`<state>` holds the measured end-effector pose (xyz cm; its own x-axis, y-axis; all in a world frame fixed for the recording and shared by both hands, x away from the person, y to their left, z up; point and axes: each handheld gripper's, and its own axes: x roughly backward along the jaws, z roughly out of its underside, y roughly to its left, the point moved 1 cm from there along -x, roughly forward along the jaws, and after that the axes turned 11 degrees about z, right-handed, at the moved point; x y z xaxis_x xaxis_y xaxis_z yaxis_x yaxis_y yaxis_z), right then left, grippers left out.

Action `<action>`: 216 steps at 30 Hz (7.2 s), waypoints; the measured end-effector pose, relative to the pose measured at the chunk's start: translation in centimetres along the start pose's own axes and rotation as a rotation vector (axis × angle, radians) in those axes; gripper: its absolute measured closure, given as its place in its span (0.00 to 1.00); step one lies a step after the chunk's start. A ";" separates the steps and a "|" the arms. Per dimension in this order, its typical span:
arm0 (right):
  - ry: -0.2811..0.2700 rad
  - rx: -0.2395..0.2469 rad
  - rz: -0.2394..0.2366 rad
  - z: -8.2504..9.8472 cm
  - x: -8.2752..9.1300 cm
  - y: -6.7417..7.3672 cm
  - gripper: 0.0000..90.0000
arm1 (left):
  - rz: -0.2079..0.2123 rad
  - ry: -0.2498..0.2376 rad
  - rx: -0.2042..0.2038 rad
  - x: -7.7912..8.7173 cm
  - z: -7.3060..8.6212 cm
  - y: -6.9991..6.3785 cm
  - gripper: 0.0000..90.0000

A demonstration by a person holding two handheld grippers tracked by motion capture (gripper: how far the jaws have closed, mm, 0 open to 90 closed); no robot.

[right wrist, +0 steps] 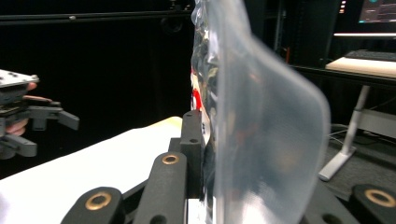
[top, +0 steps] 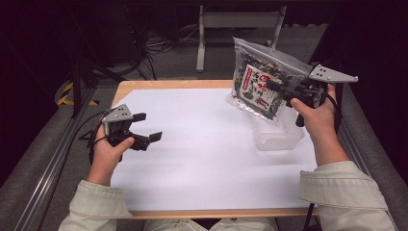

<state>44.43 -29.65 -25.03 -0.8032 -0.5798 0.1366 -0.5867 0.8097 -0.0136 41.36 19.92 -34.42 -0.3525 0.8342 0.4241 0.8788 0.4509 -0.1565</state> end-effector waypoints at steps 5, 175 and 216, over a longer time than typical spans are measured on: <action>0.004 0.007 0.040 -0.1 0.0 -1.0 0.84 | -0.005 -0.003 0.000 0.0 0.1 0.1 0.05; -0.012 -0.024 0.182 4.5 5.3 -4.7 0.29 | 0.006 0.024 0.035 0.1 1.1 0.3 0.03; 0.185 0.083 -0.098 12.9 0.3 9.3 0.31 | 0.042 0.028 0.054 1.3 6.0 -2.3 0.03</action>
<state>37.44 -23.47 -37.91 -0.7143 -0.6223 0.3201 -0.6733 0.7359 -0.0716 36.98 21.91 -38.83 -0.3055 0.8438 0.4411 0.8737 0.4326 -0.2224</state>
